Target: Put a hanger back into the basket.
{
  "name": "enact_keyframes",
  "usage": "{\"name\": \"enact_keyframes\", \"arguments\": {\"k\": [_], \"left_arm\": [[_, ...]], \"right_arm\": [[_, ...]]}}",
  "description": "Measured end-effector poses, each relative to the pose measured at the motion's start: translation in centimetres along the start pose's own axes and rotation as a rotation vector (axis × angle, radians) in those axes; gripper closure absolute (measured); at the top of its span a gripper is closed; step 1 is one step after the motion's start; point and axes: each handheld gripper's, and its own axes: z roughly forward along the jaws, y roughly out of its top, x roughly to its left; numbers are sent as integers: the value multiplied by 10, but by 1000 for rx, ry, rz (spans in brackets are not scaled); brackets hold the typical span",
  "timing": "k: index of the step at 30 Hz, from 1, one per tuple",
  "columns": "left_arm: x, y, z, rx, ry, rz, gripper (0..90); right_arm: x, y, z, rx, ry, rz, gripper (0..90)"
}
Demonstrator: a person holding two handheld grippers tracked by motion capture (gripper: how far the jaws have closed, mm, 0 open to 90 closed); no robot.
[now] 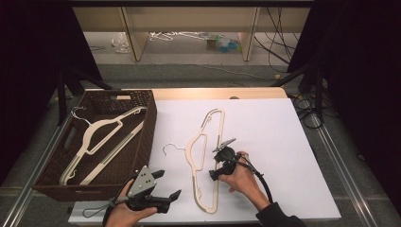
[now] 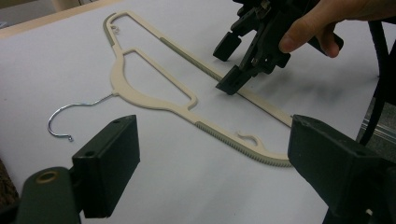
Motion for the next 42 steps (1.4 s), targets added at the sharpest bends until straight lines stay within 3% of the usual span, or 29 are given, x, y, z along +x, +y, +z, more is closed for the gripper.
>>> {"name": "enact_keyframes", "arguments": {"k": [5,13,20,24,28,32,36,42], "left_arm": [[1,0,0,-4,2,-4,168],[3,-3,-2,3,6,-1,172],[4,-4,-3,4,14,-14,177],[5,-4,-4,3,12,-9,179],[4,-4,-4,6,14,-9,180],[4,-4,-3,6,12,-8,180],[4,-4,-2,9,8,-8,184],[3,-5,-1,17,18,7,187]], "right_arm": [[-2,2,-2,30,9,-6,263],[-13,6,-5,80,46,-63,403],[-25,8,-10,122,61,-86,633],[-37,4,-15,152,84,-67,761],[-43,0,-17,156,97,-51,782],[-40,0,-17,159,80,-72,778],[-41,-1,-17,155,88,-62,774],[-41,0,-17,153,91,-110,784]]}}
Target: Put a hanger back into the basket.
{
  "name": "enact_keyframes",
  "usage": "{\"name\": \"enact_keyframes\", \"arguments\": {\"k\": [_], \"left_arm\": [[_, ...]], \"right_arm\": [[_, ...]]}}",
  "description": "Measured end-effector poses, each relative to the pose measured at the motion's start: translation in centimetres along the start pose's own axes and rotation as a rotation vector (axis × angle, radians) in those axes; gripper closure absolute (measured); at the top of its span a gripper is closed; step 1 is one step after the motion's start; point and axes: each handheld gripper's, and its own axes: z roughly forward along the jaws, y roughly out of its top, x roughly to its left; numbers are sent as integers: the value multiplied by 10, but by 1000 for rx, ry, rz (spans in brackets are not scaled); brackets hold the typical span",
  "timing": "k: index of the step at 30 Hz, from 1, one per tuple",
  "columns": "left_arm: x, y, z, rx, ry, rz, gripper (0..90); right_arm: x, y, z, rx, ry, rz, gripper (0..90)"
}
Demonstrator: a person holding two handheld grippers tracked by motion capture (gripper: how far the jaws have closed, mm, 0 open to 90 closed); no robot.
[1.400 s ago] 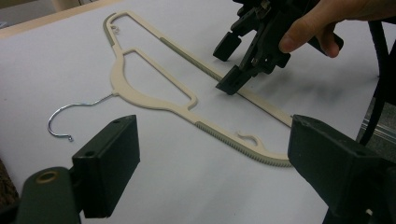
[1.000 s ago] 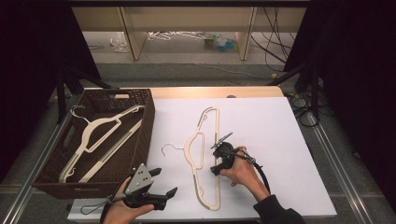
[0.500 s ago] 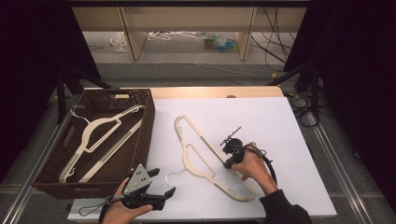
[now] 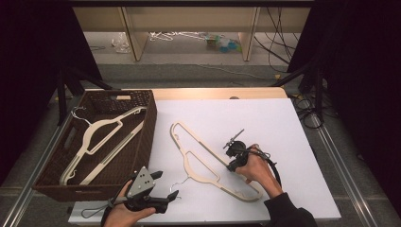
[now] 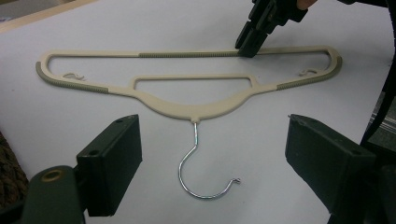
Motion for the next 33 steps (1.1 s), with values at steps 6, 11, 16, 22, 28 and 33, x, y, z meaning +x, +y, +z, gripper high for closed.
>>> {"name": "enact_keyframes", "arguments": {"k": [6,11,16,22,28,33], "left_arm": [[0,0,5,20,-4,41,200],[-3,0,18,48,6,74,207],[1,4,35,64,9,107,229],[1,9,72,164,-11,261,249],[-3,8,89,175,5,321,258],[-5,11,95,185,26,417,280]], "right_arm": [[-3,-3,-8,43,-12,-67,787],[-7,-6,-20,34,-9,-103,787],[-6,-11,-43,53,-32,-141,787],[-2,-13,-60,52,-28,-186,787],[-1,-14,-69,56,-18,-200,788],[-1,-14,-73,57,-14,-205,789]]}}
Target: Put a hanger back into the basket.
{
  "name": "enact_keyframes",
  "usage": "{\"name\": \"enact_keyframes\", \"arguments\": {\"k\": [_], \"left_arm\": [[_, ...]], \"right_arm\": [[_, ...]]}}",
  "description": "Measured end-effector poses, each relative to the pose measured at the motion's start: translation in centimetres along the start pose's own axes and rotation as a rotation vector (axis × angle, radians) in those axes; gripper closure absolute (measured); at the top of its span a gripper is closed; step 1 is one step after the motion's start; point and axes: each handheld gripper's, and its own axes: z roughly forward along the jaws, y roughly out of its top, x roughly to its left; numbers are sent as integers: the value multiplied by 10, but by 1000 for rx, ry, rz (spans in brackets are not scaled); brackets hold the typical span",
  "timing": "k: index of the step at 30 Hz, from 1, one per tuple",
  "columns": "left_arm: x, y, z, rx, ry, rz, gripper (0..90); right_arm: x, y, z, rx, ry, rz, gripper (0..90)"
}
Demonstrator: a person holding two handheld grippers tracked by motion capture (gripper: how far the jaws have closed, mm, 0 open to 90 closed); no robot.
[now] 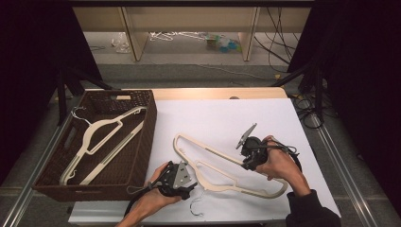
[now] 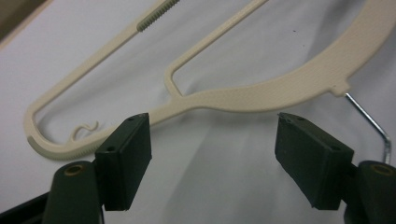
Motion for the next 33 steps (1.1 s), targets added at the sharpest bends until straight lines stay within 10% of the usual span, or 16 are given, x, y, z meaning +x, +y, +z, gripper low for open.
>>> {"name": "enact_keyframes", "arguments": {"k": [10,13,18,19,20,21,22,23,33], "left_arm": [[-13,11,8,18,24,130,276],[-16,13,8,34,91,166,274],[-18,17,14,21,38,208,246],[-30,13,11,5,159,51,248],[-36,11,11,-3,132,-14,254],[-44,9,10,-18,19,-97,273],[-44,9,10,-18,19,-97,290],[-19,21,8,-44,-18,299,290],[-12,29,-2,-114,-170,438,607]], "right_arm": [[-4,-2,-2,-2,22,2,790],[-5,-3,-2,-6,28,5,791],[-7,-4,-3,-15,41,0,791],[-8,-4,-1,-20,48,4,791],[-10,-6,1,-25,52,1,790],[-12,-8,7,-25,76,-5,788],[-12,-8,7,-25,76,-5,788],[-13,-9,9,-22,83,-5,787],[-19,-14,28,-18,145,-8,790]]}}
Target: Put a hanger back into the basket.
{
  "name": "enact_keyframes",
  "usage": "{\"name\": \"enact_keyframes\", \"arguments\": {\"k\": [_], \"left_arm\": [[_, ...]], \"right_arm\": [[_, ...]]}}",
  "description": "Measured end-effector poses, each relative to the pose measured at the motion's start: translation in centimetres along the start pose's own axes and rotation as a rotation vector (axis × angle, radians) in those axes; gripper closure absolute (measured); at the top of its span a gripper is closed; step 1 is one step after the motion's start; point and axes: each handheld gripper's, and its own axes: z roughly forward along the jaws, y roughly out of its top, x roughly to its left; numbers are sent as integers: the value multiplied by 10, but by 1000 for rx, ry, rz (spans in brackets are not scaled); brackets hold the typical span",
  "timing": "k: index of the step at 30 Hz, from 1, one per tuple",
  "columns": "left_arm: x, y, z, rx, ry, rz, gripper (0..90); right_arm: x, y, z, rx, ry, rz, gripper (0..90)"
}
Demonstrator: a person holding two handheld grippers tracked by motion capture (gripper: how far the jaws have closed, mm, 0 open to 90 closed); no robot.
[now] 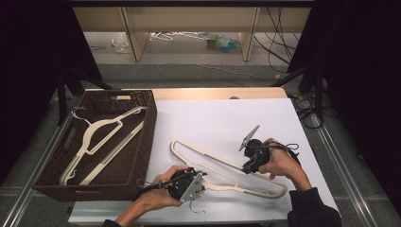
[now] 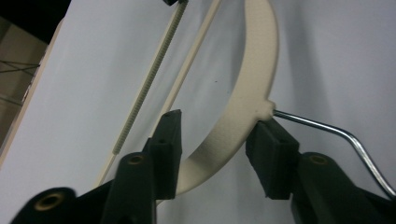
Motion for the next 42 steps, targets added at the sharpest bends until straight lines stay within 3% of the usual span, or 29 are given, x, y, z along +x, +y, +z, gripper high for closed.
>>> {"name": "enact_keyframes", "arguments": {"k": [8,9,10,11,14,15,16,19,23,25,26,28,30,32,34,35,36,37,39,41,42], "left_arm": [[2,10,-4,-29,-22,106,725],[3,12,-5,-39,-10,106,737],[3,12,-5,-39,-10,106,755],[4,14,-7,-48,-14,105,755],[7,20,-12,-44,2,131,792],[8,23,-13,-46,6,123,804],[9,25,-15,-53,-5,109,804],[12,31,-21,-41,-4,120,827],[18,36,-29,-18,19,87,853],[21,37,-34,-11,21,61,855],[24,39,-36,7,18,27,856],[25,40,-37,14,20,12,856],[26,41,-38,19,15,-25,856],[31,42,-39,18,27,-18,856],[35,43,-41,20,18,-66,856],[35,43,-41,20,18,-66,856],[37,44,-42,18,14,-83,856],[37,44,-42,18,14,-83,856],[40,46,-42,25,13,-89,856],[43,48,-42,31,13,-80,856],[43,48,-43,38,13,-105,856]], "right_arm": [[-4,-4,5,10,22,7,789],[-4,-4,6,15,21,1,798],[-4,-4,7,16,35,12,871],[-4,-4,7,16,35,12,871],[-4,-4,5,-6,26,33,769],[-2,-4,2,-12,-2,39,712],[-2,-4,2,-12,-2,39,712],[-1,-4,-7,-83,-31,84,541],[4,3,-20,-148,-79,107,418],[4,4,-22,-174,-82,108,413],[6,7,-28,-228,-94,107,393],[7,8,-30,-244,-105,106,381],[8,10,-35,-288,-124,130,365],[8,11,-39,-348,-140,166,348],[7,10,-46,-407,-172,183,340],[7,10,-46,-407,-172,183,340],[5,10,-51,-463,-195,202,339],[5,10,-51,-463,-195,202,339],[6,9,-58,-512,-204,213,338],[6,9,-60,-508,-194,217,333],[7,10,-61,-530,-194,214,330]]}}
